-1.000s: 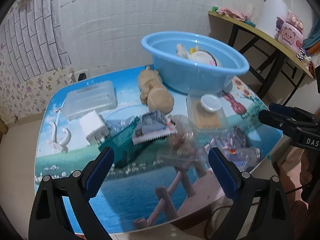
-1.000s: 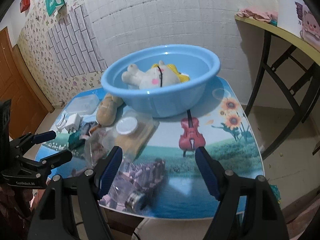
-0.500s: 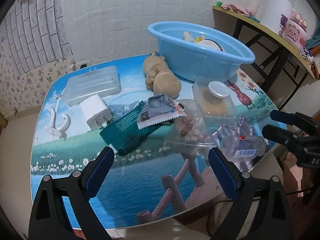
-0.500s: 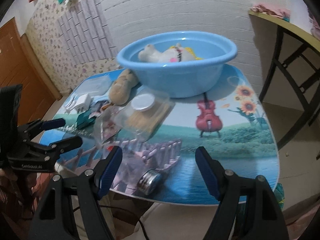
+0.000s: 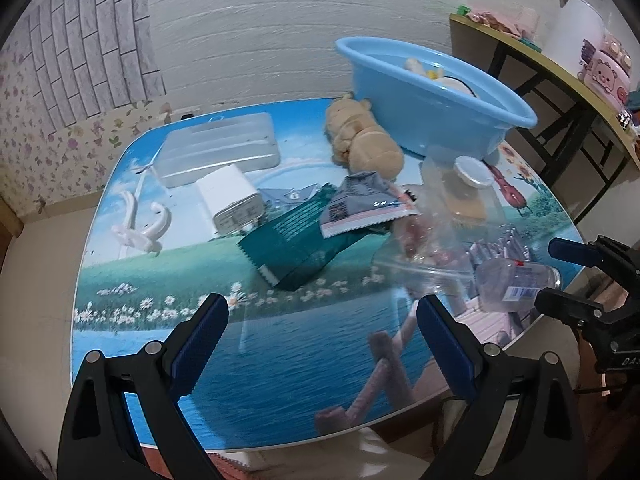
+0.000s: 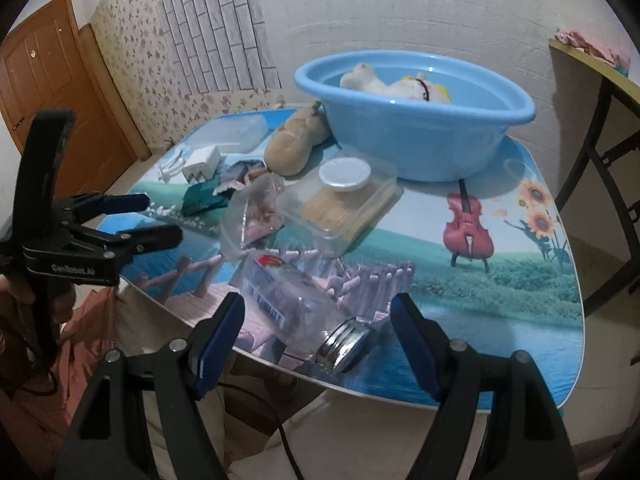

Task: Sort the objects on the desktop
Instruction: 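Grasp the white plastic hook with left gripper while right gripper grasps the clear bottle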

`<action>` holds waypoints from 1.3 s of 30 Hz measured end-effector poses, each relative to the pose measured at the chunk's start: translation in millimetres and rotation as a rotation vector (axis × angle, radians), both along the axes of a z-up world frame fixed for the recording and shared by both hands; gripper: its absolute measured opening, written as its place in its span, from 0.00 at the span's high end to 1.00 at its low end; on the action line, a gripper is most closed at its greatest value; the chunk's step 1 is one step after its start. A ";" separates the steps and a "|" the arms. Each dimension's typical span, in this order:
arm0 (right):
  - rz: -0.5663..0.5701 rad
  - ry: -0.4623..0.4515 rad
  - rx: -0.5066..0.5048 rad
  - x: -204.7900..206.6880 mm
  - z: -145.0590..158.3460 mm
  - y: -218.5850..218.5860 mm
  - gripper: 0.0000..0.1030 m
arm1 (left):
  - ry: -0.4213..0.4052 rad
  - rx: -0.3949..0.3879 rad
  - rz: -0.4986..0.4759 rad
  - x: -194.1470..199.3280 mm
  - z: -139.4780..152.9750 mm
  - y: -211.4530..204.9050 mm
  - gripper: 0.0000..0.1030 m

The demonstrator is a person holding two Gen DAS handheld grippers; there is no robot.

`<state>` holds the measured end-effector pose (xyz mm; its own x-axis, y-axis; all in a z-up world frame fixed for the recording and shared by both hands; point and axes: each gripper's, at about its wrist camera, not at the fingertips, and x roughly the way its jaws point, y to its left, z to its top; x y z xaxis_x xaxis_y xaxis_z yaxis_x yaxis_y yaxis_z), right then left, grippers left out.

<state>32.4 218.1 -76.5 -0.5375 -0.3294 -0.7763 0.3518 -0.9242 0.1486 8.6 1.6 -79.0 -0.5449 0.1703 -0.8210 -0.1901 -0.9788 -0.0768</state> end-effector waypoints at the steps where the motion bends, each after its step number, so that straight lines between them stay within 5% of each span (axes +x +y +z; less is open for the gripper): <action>1: -0.001 -0.002 0.002 -0.5 -1.1 0.1 0.26 | -0.002 -0.001 0.006 0.2 -1.9 -3.1 0.07; 9: -0.012 -0.021 0.021 -6.6 -6.6 -1.5 0.26 | 0.008 -0.004 0.048 1.6 -5.8 -26.5 0.07; 21: 0.000 -0.057 0.054 -14.5 -17.3 -11.3 0.26 | 0.017 0.026 0.269 -15.8 -12.5 -111.7 0.07; 25: -0.007 -0.059 0.034 -18.0 -15.4 -7.3 0.51 | 0.014 0.014 0.284 -25.9 -16.9 -125.0 0.07; 37: -0.097 -0.071 0.026 -13.3 -10.5 21.5 0.60 | 0.009 -0.056 0.208 -69.7 -32.7 -123.8 0.08; 39: -0.118 -0.064 0.026 -13.2 -9.2 26.7 0.60 | 0.022 -0.054 0.184 -69.5 -29.6 -120.7 0.23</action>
